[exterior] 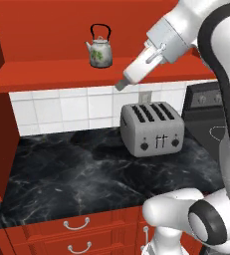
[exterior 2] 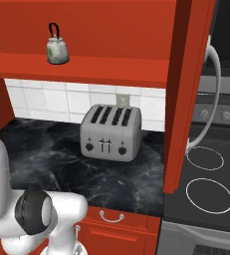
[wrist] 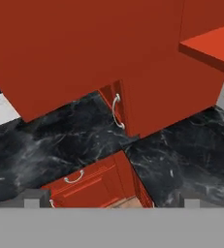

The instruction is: Open the cabinet, pick the kettle from the cabinet, and place it in the sink.

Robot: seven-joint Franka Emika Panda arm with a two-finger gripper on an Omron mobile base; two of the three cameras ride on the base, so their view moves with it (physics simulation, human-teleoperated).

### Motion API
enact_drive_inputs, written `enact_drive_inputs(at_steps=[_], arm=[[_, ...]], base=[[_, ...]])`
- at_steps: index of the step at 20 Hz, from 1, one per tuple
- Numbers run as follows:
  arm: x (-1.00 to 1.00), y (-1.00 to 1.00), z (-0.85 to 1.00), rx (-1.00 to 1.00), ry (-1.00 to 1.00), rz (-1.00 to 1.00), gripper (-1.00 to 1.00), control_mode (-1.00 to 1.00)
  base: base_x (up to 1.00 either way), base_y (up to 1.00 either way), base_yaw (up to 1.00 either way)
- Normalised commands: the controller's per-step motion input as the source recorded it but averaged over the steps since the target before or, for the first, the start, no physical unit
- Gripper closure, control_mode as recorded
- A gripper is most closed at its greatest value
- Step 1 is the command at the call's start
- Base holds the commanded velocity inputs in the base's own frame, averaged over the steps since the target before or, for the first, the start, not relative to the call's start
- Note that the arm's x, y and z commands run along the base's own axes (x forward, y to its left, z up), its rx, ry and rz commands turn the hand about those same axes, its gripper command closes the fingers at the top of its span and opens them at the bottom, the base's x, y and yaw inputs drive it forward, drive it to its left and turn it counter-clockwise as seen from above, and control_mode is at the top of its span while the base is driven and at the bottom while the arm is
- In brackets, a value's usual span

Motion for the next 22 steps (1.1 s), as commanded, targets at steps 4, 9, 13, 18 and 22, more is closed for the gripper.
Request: enact_drive_inputs(at_steps=[4, 9, 13, 18, 22], arm=[[-0.10, -0.60, -0.05, 0.00, -0.20, -0.01, -1.00, -1.00], [-0.10, -0.51, 0.00, 0.00, -0.22, -0.04, -1.00, -1.00], [-0.07, -0.43, 0.00, -0.04, -0.22, -0.08, -1.00, -1.00], [-0.04, -0.36, 0.00, -0.12, -0.19, -0.13, -1.00, -1.00], [0.01, -0.37, -0.01, -0.06, -0.04, -0.22, -1.00, -1.00]], base=[[0.00, 0.00, 0.00], [0.00, 0.00, 0.00], [0.00, 0.00, 0.00], [0.00, 0.00, 0.00], [0.00, 0.00, 0.00]])
